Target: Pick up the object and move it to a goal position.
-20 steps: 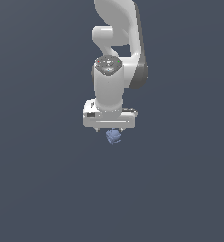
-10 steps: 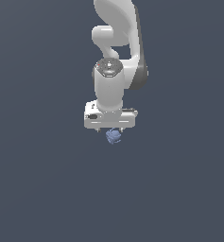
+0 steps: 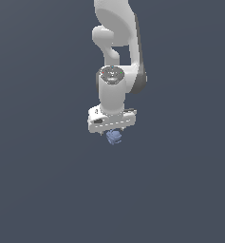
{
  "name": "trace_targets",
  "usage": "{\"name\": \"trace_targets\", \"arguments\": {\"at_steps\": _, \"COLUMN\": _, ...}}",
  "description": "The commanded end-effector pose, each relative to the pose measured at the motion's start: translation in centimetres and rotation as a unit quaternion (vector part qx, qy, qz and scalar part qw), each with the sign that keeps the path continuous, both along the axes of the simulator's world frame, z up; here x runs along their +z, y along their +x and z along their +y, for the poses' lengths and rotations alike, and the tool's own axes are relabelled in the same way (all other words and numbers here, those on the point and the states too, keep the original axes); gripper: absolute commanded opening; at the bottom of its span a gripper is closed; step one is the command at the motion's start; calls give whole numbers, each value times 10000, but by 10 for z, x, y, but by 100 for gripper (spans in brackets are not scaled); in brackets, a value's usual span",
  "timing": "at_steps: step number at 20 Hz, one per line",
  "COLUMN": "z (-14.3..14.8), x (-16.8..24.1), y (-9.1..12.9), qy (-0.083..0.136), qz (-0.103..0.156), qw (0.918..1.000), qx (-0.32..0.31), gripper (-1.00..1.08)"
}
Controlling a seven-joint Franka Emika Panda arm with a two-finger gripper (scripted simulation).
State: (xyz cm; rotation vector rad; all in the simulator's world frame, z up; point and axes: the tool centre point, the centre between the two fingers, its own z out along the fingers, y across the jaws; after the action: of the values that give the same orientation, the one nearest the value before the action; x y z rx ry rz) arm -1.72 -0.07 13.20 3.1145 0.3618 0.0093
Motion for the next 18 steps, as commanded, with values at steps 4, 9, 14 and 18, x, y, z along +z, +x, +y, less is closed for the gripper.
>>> {"name": "trace_targets", "arguments": {"at_steps": 4, "z": 5, "x": -20, "y": -14, "qy": 5, "qz": 20, "qw": 9975, "qx": 701, "gripper": 100}}
{"name": "trace_targets", "arguments": {"at_steps": 9, "z": 9, "x": -32, "y": -23, "qy": 13, "qz": 30, "qw": 9934, "qx": 1145, "gripper": 100}}
{"name": "trace_targets", "arguments": {"at_steps": 14, "z": 11, "x": -39, "y": -29, "qy": 20, "qz": 35, "qw": 9902, "qx": 1396, "gripper": 100}}
{"name": "trace_targets", "arguments": {"at_steps": 18, "z": 11, "x": -41, "y": -30, "qy": 22, "qz": 37, "qw": 9893, "qx": 1457, "gripper": 100}}
